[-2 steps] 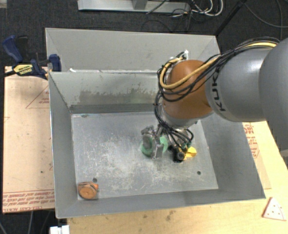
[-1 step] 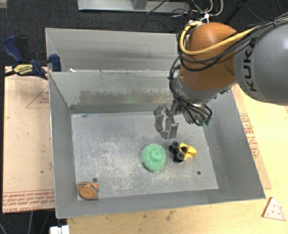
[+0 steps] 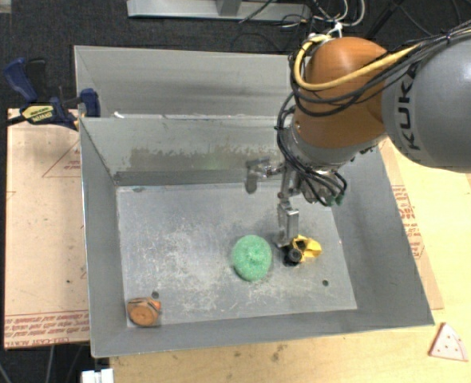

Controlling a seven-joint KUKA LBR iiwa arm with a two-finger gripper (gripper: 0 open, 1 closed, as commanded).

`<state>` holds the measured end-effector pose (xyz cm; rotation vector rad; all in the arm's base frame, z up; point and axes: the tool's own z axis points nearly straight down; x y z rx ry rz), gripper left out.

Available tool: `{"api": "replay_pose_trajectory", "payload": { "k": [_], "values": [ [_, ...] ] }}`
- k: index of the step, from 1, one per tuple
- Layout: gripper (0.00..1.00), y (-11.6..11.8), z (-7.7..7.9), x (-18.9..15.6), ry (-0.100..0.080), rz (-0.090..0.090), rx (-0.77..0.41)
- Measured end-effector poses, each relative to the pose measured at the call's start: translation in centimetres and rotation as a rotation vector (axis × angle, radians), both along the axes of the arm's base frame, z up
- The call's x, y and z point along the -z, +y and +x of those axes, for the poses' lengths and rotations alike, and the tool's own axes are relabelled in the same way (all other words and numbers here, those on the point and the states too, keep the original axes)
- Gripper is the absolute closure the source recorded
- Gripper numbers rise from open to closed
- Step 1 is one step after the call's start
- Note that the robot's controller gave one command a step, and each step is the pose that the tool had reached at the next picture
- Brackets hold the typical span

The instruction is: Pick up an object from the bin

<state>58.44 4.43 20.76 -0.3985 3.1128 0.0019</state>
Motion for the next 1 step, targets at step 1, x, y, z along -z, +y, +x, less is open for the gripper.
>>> {"api": "replay_pose_trajectory", "payload": {
  "k": [1],
  "values": [
    [0.00,0.00,0.00,0.00,0.000,0.000,0.000]
  ]
}}
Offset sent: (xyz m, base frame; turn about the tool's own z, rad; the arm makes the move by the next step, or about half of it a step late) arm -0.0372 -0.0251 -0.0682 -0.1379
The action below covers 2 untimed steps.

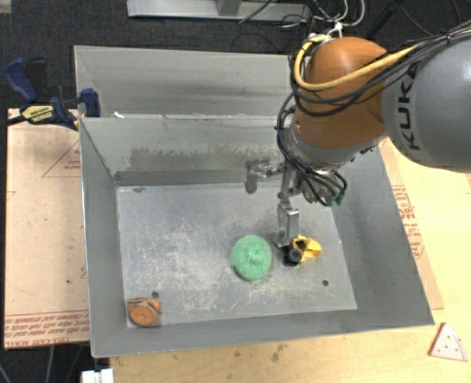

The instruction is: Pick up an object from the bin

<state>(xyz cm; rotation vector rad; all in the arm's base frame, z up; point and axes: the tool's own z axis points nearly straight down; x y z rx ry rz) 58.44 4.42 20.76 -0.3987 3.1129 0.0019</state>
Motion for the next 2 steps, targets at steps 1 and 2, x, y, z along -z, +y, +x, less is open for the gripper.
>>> {"api": "replay_pose_trajectory", "payload": {
  "k": [1,2],
  "values": [
    [0.00,-0.9,-1.4,2.7,-0.005,0.000,-0.061],
    [0.00,-1.4,-2.5,7.3,0.001,-0.001,-0.174]
  ]
}}
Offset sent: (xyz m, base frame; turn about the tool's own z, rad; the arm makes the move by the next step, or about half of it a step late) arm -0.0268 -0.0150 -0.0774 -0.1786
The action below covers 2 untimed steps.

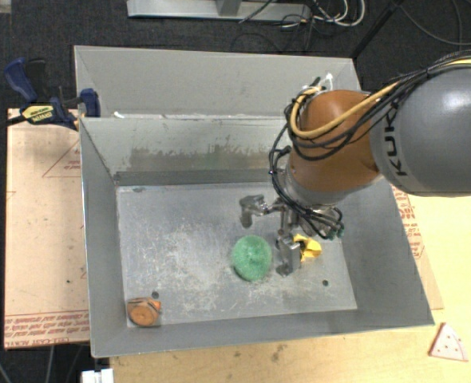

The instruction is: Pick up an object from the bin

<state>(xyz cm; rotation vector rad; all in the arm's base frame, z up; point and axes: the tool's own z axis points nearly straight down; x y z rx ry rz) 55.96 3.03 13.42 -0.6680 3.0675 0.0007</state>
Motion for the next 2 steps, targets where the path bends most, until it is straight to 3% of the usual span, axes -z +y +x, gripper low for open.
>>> {"api": "replay_pose_trajectory", "payload": {
  "k": [1,2],
  "values": [
    [0.00,0.0,-2.4,3.3,0.002,0.001,-0.031],
    [1.00,1.3,0.3,5.9,-0.011,0.003,-0.229]
  ]
}}
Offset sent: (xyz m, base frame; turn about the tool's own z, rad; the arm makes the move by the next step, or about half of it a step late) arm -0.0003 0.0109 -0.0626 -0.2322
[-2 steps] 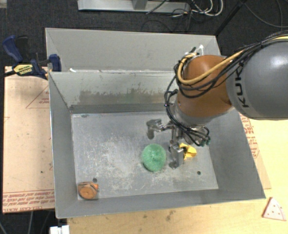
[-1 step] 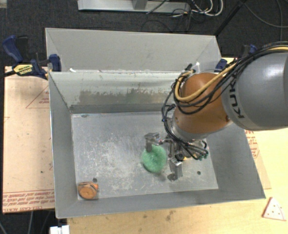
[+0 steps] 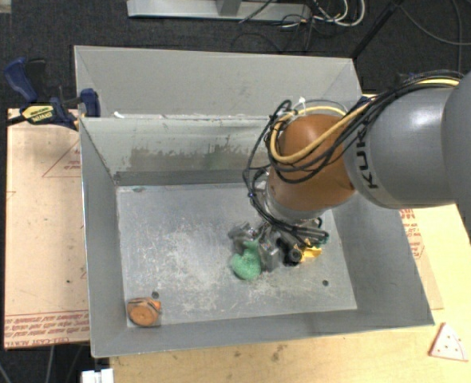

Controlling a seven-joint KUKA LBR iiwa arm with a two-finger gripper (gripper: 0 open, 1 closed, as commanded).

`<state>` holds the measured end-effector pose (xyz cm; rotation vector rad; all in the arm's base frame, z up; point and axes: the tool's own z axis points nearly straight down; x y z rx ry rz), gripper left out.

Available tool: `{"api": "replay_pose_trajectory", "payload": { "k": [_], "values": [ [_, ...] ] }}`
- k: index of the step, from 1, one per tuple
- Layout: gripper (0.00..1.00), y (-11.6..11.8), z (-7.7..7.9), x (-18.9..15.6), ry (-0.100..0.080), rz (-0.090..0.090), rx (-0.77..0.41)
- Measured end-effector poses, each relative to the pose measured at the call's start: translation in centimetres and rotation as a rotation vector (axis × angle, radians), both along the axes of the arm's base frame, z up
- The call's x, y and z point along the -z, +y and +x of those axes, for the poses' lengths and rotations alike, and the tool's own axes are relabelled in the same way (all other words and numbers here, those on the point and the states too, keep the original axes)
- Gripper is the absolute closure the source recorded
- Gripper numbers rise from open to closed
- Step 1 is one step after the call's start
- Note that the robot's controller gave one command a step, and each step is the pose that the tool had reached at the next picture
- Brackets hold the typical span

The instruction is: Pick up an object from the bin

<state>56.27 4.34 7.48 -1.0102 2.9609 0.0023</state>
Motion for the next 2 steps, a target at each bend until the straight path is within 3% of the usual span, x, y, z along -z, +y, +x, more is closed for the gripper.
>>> {"api": "replay_pose_trajectory", "payload": {
  "k": [1,2],
  "values": [
    [1.00,0.0,0.0,0.0,0.000,0.000,0.000],
    [1.00,5.1,-4.6,-13.3,0.009,-0.004,0.002]
  ]
}}
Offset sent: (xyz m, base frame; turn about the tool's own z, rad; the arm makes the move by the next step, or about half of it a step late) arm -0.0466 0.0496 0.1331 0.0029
